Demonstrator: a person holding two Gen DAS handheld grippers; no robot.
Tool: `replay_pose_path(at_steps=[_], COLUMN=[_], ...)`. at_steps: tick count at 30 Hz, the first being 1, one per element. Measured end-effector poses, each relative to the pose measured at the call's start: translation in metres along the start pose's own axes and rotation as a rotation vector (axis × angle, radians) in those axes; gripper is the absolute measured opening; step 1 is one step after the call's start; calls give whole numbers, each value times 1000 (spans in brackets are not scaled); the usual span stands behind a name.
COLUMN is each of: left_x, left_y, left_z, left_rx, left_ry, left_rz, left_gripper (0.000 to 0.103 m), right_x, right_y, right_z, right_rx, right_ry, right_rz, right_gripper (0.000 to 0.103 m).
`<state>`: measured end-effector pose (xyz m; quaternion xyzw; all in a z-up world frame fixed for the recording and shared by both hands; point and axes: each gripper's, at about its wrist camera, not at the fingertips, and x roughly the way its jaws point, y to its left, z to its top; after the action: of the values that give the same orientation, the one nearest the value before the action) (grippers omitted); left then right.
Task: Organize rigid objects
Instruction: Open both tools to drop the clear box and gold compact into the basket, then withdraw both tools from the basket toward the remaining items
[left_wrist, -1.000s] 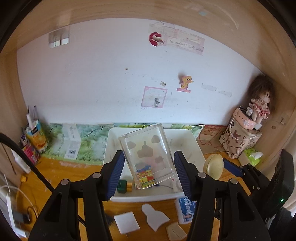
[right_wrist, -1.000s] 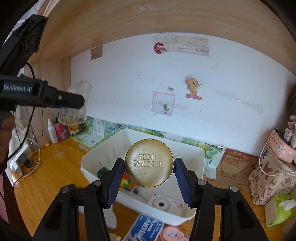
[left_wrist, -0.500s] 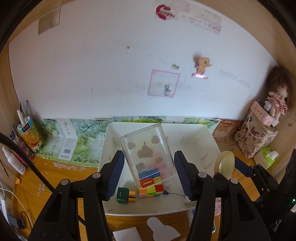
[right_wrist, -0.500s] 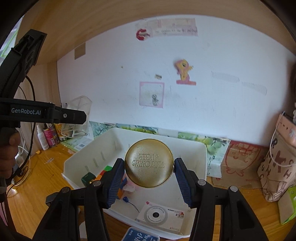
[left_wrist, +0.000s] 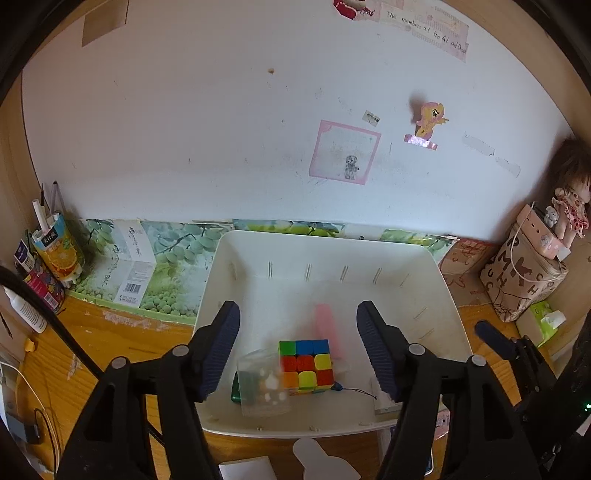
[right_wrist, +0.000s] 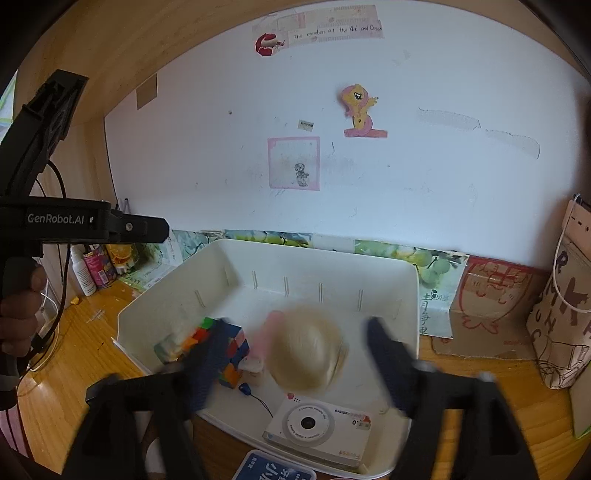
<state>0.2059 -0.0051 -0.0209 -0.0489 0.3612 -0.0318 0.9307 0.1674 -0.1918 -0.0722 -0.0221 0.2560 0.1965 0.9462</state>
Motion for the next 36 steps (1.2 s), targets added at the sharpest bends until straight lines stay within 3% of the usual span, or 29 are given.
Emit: replay_pose_path(at_steps=[12, 21, 29, 36], left_x=[-35, -78, -124, -148], left_y=[-6, -9, -7, -2], left_z=[4, 3, -10, -35], left_rx=[4, -34, -60, -97], left_ry=[-72, -144, -216, -219], left_rz=[41, 29, 22, 6], left_gripper=[75, 77, 79, 81], right_x=[-30, -68, -114, -150], right_y=[6, 10, 18, 27], right_z=[12, 23, 25, 12], right_rx=[-16, -32, -50, -41], right_ry=[-64, -146, -215, -234], right_rz=[-12, -24, -48, -77], right_gripper=[83, 84, 85, 85])
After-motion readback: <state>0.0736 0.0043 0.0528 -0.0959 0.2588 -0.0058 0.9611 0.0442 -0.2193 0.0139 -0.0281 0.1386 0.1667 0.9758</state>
